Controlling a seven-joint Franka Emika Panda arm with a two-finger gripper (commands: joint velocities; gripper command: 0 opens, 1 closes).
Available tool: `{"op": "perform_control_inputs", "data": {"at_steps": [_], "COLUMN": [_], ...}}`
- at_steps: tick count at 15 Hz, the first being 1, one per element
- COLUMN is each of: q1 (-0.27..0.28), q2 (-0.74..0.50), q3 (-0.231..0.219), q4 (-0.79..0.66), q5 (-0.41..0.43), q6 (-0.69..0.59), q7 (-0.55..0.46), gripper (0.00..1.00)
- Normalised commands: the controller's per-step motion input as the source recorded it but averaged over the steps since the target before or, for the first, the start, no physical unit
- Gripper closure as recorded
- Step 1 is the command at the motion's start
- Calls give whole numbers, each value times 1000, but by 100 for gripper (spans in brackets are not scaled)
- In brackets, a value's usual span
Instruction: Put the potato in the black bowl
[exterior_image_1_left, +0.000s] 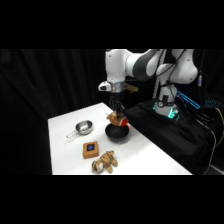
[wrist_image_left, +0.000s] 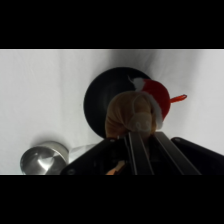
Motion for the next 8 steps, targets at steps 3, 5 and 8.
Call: {"op": "perform_control_inputs", "data": {"at_steps": [3, 5, 8], "q1": [19, -16, -24], "q2": [95, 107, 76], "q3": [3, -32, -44], "q4": [-172, -67, 22], "q5": [-134, -194, -155], "q6": [461, 369, 193], "q7": [74, 81, 64], "gripper": [60, 52, 28]}}
